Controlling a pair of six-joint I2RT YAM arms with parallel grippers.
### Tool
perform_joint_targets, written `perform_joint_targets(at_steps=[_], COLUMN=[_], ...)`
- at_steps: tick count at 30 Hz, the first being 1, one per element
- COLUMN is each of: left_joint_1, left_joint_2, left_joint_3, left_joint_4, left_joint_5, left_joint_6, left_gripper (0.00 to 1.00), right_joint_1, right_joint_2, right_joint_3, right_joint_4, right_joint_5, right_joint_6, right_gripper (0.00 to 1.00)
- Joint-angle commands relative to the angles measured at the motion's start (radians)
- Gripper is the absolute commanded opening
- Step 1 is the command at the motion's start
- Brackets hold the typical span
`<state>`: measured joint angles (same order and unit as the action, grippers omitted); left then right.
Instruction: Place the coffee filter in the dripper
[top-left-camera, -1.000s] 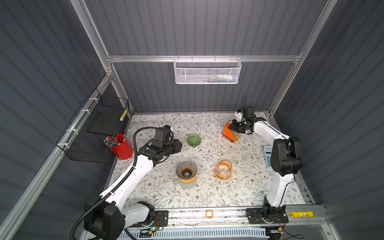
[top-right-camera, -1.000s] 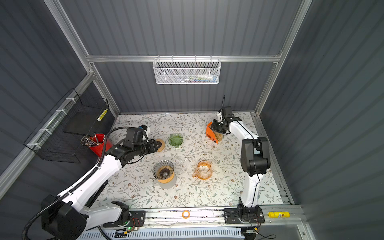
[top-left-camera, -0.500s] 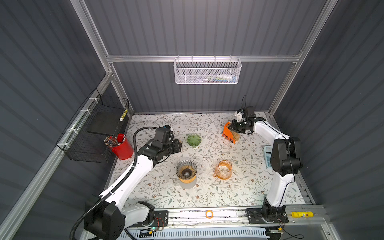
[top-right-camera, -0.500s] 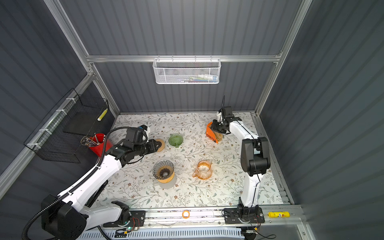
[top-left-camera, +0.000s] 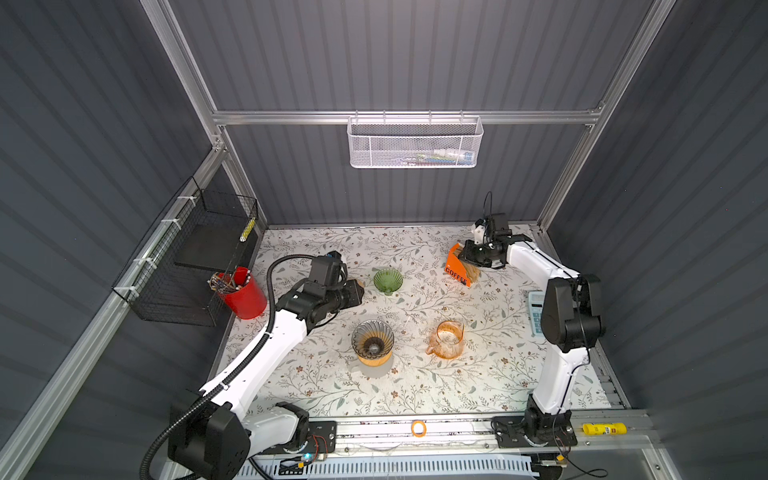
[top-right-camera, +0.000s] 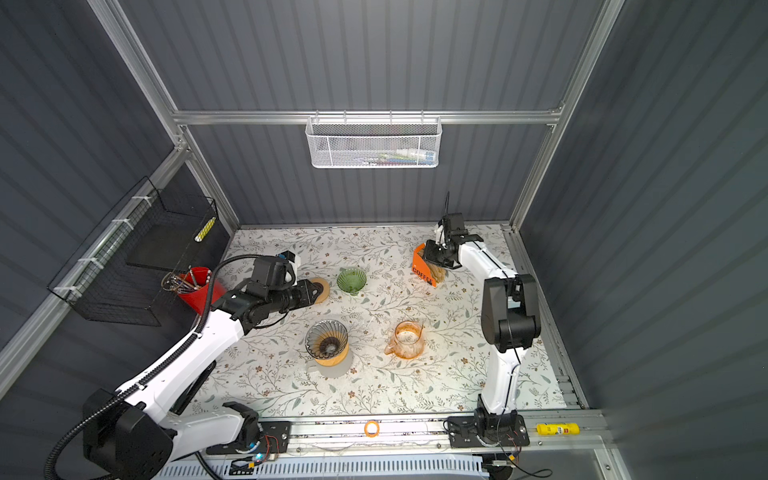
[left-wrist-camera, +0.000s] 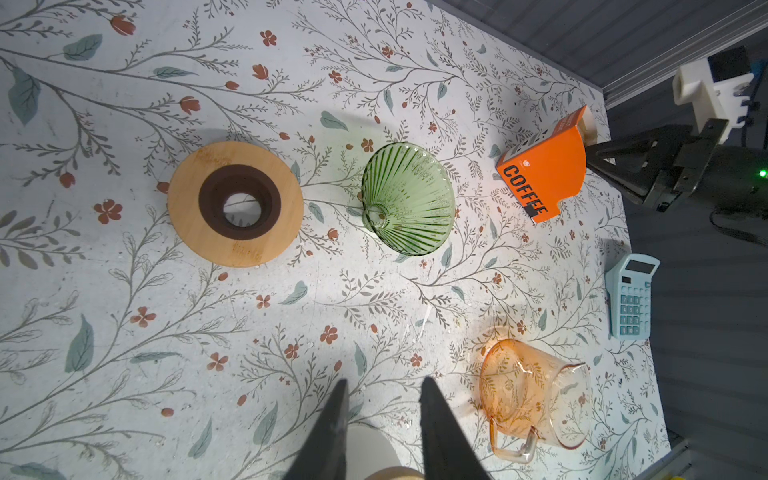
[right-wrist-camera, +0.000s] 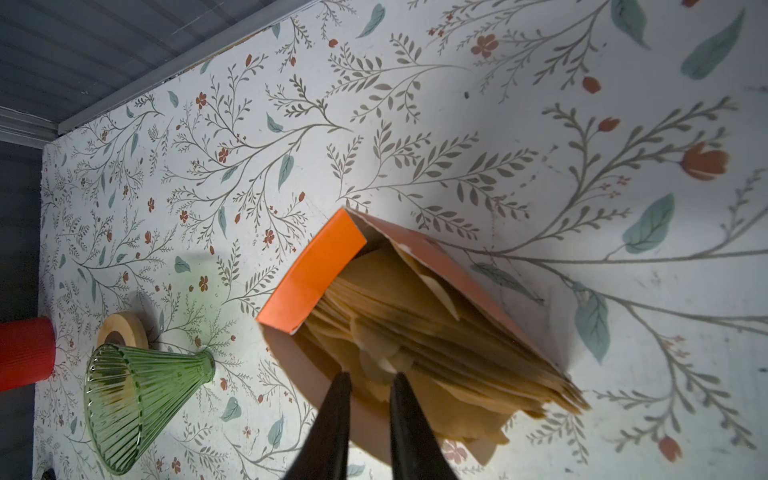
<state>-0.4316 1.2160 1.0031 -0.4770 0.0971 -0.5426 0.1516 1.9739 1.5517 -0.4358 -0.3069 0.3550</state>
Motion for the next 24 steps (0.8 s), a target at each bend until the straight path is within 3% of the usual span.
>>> perform_joint_targets(at_steps=[1, 9, 24], left_joint_1=[-0.002, -0.002, -0.002], left_joint_2=[-0.003, -0.001, 0.003], left_joint_3=[-0.011, -0.011, -0.011], left_joint_4=[-0.01, -0.01, -0.012], left_joint_5=[-0.004, -0.007, -0.009], left_joint_6=[0.01, 0.011, 0.015], left_gripper=[0.31, 0.31, 0.31], right_joint_1=[0.007, 0.009, 0.012], right_joint_2=[0.017, 0.029, 0.046], right_joint_3=[0.016, 0.029, 0.04], right_joint_4=[-0.013, -0.011, -0.014], right_joint_5=[0.008, -0.001, 0.003], right_joint_6=[-0.013, -0.01, -0.01], right_gripper=[0.21, 0.17, 0.19])
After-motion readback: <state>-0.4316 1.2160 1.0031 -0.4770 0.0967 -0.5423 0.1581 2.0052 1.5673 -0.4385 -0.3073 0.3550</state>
